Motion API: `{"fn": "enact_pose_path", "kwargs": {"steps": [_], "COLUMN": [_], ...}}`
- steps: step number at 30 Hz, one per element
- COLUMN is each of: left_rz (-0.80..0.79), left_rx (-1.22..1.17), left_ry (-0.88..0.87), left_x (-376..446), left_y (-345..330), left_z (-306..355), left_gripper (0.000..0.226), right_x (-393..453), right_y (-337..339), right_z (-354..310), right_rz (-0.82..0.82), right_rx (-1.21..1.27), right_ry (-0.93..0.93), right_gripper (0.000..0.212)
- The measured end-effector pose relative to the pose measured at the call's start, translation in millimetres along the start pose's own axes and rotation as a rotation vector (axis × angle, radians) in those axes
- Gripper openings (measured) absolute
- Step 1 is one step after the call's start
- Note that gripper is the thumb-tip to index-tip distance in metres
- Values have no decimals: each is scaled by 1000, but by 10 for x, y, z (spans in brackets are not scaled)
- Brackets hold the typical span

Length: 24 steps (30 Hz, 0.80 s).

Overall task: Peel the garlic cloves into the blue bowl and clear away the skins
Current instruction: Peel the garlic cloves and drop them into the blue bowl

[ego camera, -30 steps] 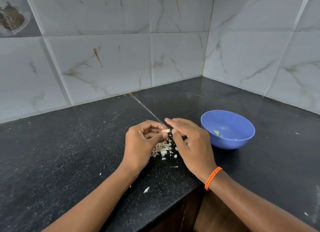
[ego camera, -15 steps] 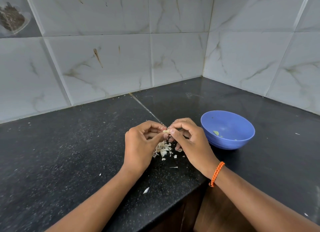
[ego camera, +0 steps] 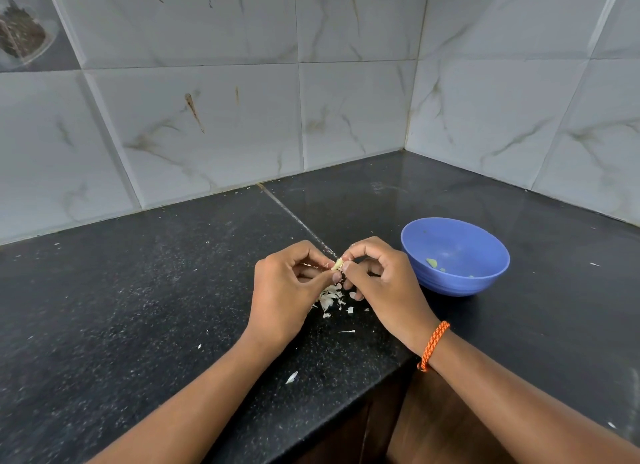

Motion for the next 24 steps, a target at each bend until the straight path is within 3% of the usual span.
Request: {"fn": "enact_pose_path", "kwargs": {"steps": [10, 24], "left_rz": [-1, -28], "left_rx": [76, -325], "left_ry": [-53, 212], "left_x": [-10, -48], "left_y": [-25, -64], "left_z": [47, -96], "left_gripper": [12, 9], "right_x": [-12, -8], "right_y": [20, 44], "right_z": [-73, -102], "right_rz": [40, 103], "right_rx": [-81, -241], "right_ry": [67, 125], "right_gripper": [7, 11]}}
Point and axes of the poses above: each hand's wrist, its own x-axis towards the middle knuckle, its own y-axis out of the back of the hand, z = x × y, the point moved 8 cm from there along x, towards the middle knuckle, and after that the axes turned 4 degrees about z, right-handed, at the moved point
